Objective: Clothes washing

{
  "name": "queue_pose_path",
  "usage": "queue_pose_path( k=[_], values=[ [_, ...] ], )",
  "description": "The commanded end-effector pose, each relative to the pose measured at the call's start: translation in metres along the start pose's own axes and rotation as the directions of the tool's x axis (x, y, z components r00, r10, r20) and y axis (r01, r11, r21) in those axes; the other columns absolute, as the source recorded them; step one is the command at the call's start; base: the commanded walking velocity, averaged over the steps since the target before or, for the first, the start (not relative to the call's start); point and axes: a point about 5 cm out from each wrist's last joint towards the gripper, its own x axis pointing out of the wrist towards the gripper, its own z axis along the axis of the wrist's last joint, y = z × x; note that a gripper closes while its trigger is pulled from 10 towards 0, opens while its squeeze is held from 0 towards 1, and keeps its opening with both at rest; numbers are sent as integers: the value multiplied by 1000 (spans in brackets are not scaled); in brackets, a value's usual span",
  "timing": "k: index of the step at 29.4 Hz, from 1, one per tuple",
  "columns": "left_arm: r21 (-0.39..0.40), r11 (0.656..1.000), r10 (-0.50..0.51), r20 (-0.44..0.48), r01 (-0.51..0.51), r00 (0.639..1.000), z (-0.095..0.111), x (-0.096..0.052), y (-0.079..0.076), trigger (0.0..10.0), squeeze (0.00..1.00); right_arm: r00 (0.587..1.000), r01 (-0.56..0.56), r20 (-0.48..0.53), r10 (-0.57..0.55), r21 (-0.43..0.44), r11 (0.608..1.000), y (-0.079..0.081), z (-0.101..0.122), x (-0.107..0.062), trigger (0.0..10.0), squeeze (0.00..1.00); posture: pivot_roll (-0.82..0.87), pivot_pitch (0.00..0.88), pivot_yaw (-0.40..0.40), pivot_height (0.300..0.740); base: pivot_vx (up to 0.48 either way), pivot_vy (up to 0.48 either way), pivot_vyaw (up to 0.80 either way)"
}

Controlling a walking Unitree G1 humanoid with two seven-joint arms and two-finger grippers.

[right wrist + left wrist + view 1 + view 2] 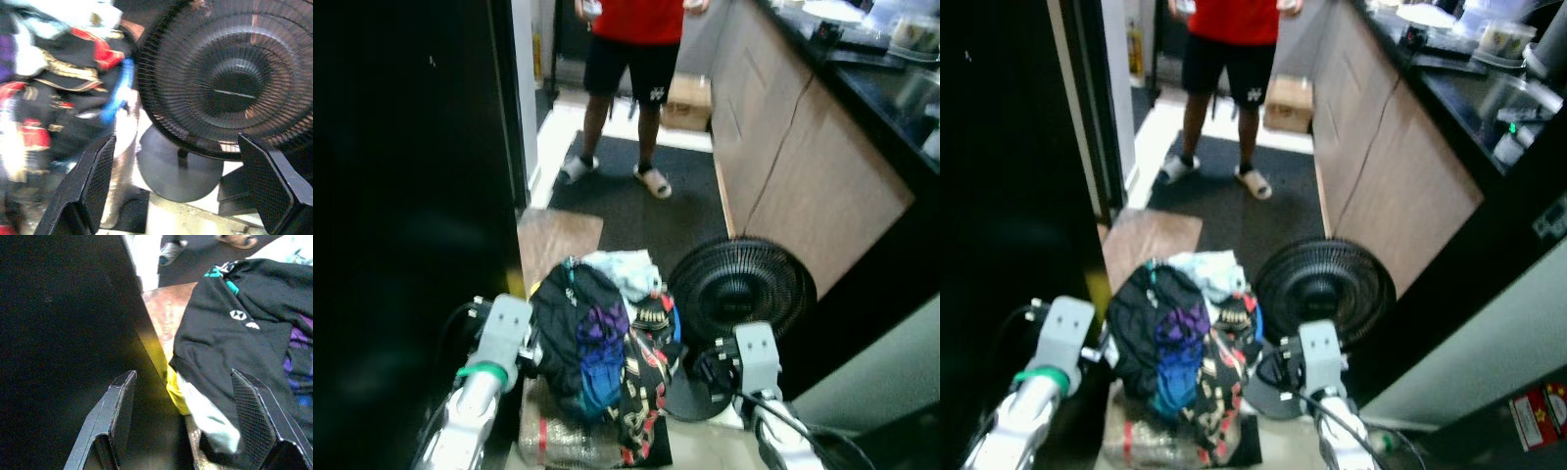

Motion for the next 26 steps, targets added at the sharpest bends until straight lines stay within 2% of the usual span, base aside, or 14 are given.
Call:
queue_pose_path(
  k=[1,26],
  values=[
    [-8,999,-38,-10,38,999,-2,-1,-13,10000,0,999,24,-39,-25,-2,1000,-8,-11,-7,10000,0,63,37,-49,740,0,-409,0],
    [-37,999,-27,-13,27,1000,-2,-1,-12,10000,0,1000,10,-17,-10,-4,1000,-6,-4,-2,10000,0,67,32,-55,740,0,-13,0]
  ],
)
